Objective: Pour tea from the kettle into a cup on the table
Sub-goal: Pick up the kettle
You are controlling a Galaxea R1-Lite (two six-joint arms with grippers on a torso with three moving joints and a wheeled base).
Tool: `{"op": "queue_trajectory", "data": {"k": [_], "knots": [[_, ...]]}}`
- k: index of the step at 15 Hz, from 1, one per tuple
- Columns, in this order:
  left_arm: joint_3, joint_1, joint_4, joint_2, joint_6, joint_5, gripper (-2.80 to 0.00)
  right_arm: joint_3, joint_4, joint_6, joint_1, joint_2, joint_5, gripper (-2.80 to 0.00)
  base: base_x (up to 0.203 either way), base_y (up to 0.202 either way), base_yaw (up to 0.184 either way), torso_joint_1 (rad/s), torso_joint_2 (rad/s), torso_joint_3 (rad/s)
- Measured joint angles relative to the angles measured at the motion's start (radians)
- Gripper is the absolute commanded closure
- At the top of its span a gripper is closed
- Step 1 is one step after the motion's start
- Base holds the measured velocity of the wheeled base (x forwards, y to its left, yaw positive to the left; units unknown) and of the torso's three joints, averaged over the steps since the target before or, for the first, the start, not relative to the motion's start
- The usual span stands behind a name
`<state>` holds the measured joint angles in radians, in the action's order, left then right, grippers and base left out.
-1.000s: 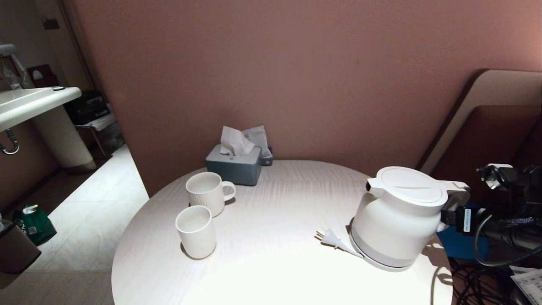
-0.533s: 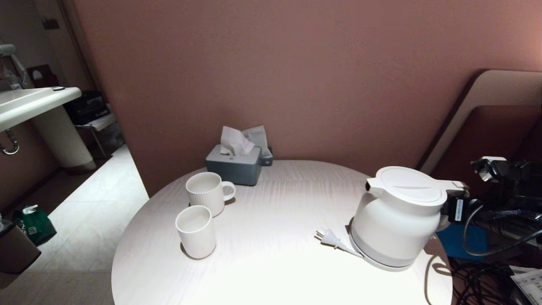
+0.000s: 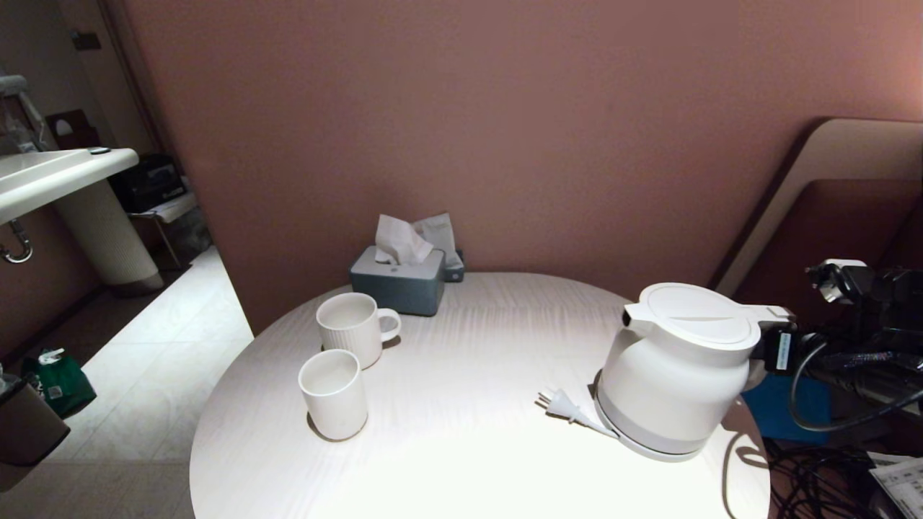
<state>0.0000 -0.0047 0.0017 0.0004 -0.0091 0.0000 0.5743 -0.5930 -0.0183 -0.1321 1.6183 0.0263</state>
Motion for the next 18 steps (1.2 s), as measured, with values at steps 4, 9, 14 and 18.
{"op": "queue_trajectory", "data": {"k": [4,9,14,18], "knots": [[0.0,0.0,0.0,0.0,0.0,0.0,0.0,-0.007,0.002,0.0,0.001,-0.009,-0.029,0.0,0.0,0.0,0.0,0.0,0.0,0.0],[0.0,0.0,0.0,0.0,0.0,0.0,0.0,-0.018,0.003,-0.001,0.004,-0.019,-0.04,0.0,0.0,0.0,0.0,0.0,0.0,0.0],[0.0,0.0,-0.001,0.0,0.0,0.0,0.0,-0.037,-0.004,-0.002,0.026,-0.024,-0.036,0.0,0.0,0.0,0.0,0.0,0.0,0.0],[0.0,0.0,0.0,0.0,0.0,0.0,0.0,-0.042,-0.004,-0.001,0.04,-0.026,-0.036,0.0,0.0,0.0,0.0,0.0,0.0,0.0]]}}
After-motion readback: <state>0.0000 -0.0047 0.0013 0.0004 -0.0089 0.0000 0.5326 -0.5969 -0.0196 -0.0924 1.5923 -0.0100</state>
